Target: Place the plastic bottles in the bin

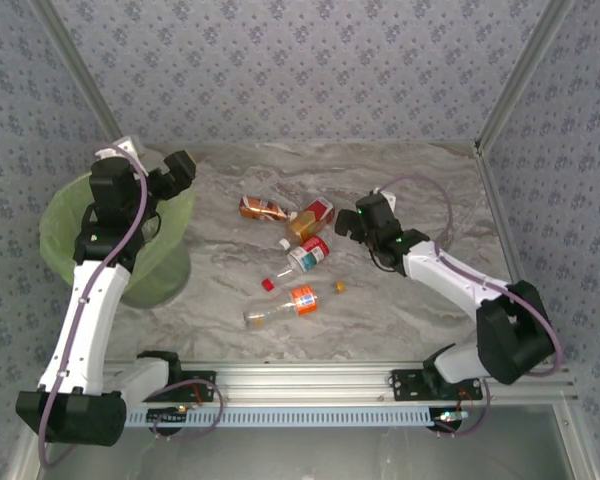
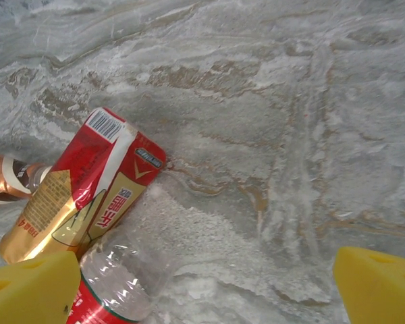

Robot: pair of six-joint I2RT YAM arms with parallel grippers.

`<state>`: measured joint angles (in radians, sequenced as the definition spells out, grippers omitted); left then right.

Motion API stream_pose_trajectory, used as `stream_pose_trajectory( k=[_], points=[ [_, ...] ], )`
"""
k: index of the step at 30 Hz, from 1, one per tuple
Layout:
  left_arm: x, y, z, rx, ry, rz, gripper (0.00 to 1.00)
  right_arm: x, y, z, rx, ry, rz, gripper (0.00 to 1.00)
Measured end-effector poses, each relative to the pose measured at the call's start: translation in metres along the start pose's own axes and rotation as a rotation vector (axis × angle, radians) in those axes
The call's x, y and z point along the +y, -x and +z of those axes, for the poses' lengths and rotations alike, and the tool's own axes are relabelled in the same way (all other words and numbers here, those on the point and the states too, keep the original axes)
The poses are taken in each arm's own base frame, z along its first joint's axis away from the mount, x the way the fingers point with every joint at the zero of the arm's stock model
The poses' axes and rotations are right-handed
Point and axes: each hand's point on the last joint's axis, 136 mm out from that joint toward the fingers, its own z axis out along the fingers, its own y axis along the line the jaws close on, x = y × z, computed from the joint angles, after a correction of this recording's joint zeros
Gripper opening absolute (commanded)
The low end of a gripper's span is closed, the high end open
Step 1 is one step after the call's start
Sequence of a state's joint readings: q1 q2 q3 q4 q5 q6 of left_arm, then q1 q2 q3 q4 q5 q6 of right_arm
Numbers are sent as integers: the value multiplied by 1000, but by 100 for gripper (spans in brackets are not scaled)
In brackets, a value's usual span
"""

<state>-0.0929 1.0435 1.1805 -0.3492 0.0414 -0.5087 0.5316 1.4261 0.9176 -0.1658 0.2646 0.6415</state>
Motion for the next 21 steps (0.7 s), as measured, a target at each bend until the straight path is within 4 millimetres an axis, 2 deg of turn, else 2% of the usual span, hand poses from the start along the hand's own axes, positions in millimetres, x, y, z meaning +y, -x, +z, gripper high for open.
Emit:
stream_pose_trajectory(
  k=[6,16,21],
  points=[
    [1,-7,0,18,-8,0,99,21,-6,23,67,-6,13,99],
    [5,-17,2,51,1,1,99,53,7,76,137,-23,99,99],
    [9,-24,6,71,10,8,99,54,-3,100,167,-53,128,97]
  ],
)
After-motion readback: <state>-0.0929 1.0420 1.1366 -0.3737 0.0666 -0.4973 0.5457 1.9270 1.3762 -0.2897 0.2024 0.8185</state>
